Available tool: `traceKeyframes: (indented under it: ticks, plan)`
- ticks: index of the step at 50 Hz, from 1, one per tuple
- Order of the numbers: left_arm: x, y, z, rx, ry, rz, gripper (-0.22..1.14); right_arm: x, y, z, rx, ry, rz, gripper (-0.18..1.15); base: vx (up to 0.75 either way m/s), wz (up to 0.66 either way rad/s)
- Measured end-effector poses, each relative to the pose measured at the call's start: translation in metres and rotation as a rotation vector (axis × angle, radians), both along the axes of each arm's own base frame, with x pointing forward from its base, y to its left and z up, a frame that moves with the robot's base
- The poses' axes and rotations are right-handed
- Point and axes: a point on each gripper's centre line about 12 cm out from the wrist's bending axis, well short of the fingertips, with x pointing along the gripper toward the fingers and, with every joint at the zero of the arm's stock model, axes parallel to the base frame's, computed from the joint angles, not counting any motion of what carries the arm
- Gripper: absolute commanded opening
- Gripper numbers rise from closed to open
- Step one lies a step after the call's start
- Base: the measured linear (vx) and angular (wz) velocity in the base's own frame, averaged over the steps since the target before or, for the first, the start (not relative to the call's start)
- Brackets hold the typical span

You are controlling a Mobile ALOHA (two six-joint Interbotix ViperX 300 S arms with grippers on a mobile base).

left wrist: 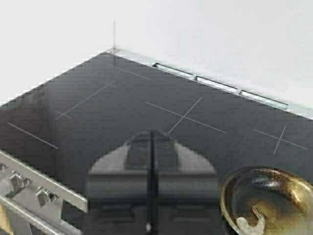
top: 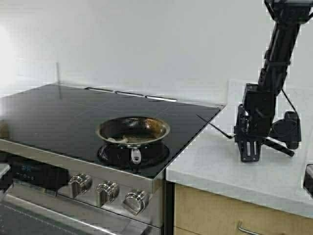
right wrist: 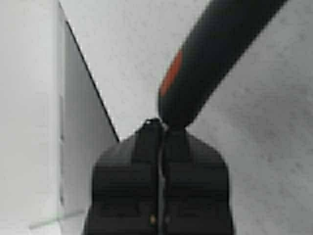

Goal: Add oil to the pan and cook the shrimp and serve it

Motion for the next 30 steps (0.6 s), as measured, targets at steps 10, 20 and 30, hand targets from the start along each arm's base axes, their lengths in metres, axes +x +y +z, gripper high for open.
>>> traceKeyframes:
  ticks: [10, 20, 30]
  plan:
    - [0.0, 0.0, 0.0, -0.002, -0.002, -0.001, 0.03, -0.015, 0.005, 0.01, -0.024, 0.035, 0.063, 0.1, 0.0, 0.0]
    - [0.0, 0.0, 0.0, -0.002, 0.0, -0.001, 0.03, -0.017, 0.016, 0.049, -0.072, -0.061, 0.133, 0.1, 0.0, 0.0]
    - [0.0, 0.0, 0.0, -0.002, 0.0, -0.001, 0.03, -0.022, 0.027, 0.102, -0.233, -0.157, 0.238, 0.1, 0.0, 0.0]
